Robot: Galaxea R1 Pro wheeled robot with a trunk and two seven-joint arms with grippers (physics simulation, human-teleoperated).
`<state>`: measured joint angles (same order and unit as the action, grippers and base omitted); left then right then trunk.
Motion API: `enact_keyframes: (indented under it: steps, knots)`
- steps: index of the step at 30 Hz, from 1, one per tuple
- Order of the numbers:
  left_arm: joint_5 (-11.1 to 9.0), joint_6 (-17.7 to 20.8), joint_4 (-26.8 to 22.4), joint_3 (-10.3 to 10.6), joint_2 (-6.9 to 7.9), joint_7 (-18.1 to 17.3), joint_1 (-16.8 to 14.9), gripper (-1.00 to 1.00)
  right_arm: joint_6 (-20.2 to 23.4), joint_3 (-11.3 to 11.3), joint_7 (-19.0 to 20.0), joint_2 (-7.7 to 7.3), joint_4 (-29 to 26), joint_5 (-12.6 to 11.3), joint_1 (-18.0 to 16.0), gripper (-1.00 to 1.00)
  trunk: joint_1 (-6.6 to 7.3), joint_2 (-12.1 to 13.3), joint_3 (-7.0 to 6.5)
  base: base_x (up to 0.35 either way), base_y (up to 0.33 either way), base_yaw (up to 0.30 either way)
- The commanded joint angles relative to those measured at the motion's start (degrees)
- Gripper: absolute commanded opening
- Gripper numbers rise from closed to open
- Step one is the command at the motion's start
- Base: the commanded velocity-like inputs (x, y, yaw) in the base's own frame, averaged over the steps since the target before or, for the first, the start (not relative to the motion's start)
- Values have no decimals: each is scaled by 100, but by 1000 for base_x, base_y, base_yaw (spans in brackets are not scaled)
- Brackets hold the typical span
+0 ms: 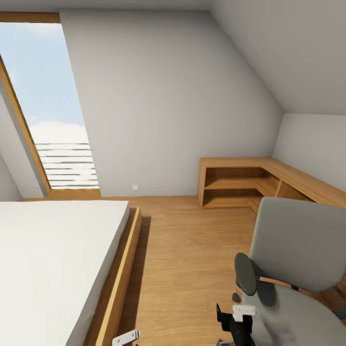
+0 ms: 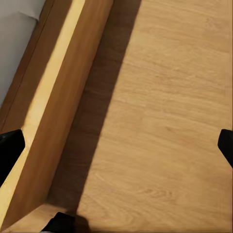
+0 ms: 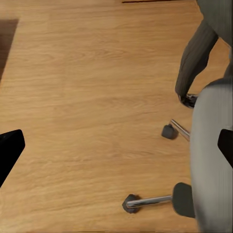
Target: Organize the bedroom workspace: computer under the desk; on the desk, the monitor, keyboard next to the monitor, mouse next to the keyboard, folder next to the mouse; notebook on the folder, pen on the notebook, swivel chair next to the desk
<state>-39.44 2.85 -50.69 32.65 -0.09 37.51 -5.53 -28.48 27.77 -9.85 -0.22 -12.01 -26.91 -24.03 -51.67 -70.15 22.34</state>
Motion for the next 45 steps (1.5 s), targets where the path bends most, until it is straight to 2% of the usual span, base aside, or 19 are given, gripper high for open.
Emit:
enact_keyframes:
  steps: [1, 7, 12, 16, 31, 45]
  knots:
    - [-5, 1, 54, 11, 2, 39, -8, 100, -10, 56, -28, 1, 26, -82, -4, 100, -23, -46, 25, 0, 0, 0]
    - [9, -306, 239, 11, 1, 40, -16, 100, -34, 78, 73, 43, 322, -322, -5, 100, -155, -286, 133, 0, 0, 0]
    - [32, -680, 296, 49, -12, 44, -18, 100, -44, 77, 117, 214, 512, -379, -5, 100, -264, -487, 222, 0, 0, 0]
    - [44, -805, 312, 64, -13, 45, -18, 100, -47, 77, 129, 282, 561, -381, -5, 100, -352, -647, 294, 0, 0, 0]
    - [36, -890, 335, 55, -9, 62, -18, 100, -132, 78, 134, 313, 631, -368, -4, 100, -682, -1249, 564, 0, 0, 0]
    - [49, -891, 553, 66, -17, 55, -18, 100, -156, 87, 132, 327, 655, -368, -5, 100, -989, -1811, 815, 0, 0, 0]
